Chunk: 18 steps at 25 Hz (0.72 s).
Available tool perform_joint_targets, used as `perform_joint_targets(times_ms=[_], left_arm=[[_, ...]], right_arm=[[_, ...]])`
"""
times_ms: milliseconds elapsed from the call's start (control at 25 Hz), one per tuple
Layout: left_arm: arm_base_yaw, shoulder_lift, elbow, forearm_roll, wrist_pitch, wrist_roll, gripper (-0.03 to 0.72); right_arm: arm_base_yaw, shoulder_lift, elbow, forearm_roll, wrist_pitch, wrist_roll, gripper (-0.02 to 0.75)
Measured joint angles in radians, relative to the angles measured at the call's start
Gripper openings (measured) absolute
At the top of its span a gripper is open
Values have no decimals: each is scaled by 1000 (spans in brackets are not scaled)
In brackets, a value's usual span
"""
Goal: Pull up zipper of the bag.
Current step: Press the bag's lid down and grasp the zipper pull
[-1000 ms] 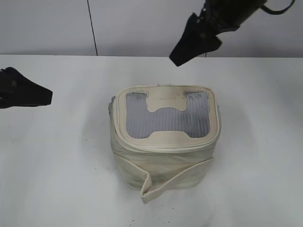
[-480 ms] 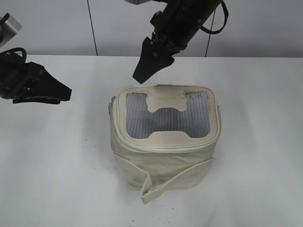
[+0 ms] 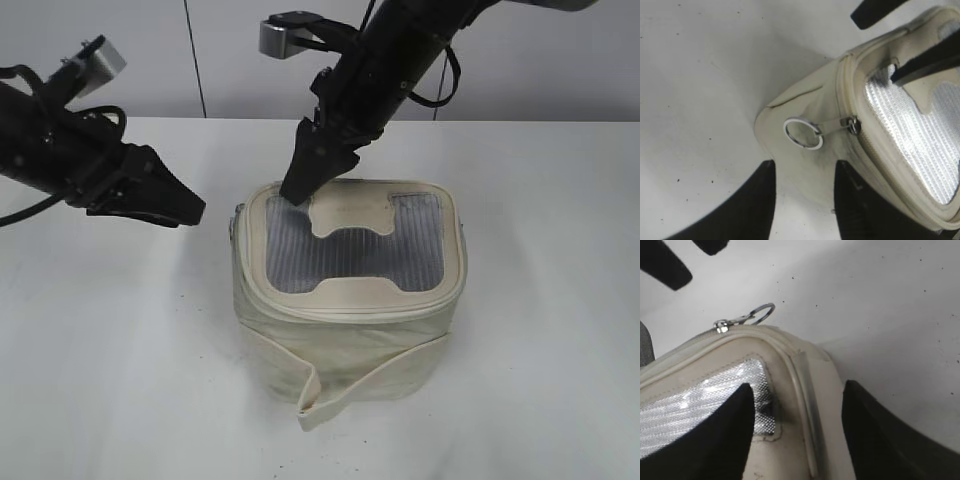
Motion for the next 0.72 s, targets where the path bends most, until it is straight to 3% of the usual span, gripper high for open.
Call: perform_joint_targets(times_ms=[120, 280, 520, 720], left_arm=[[-34, 16, -29, 60, -1, 0, 335], [-52, 19, -63, 123, -4, 0, 437], [-52, 19, -74, 140, -18, 0, 473], [-52, 19, -74, 206, -68, 10, 475]], right_arm=[[0, 17, -1, 4, -12, -5, 410], [0, 39, -3, 16, -5, -7, 335], [0, 40, -6, 23, 24, -7, 71], [0, 40, -6, 22, 26, -7, 52]])
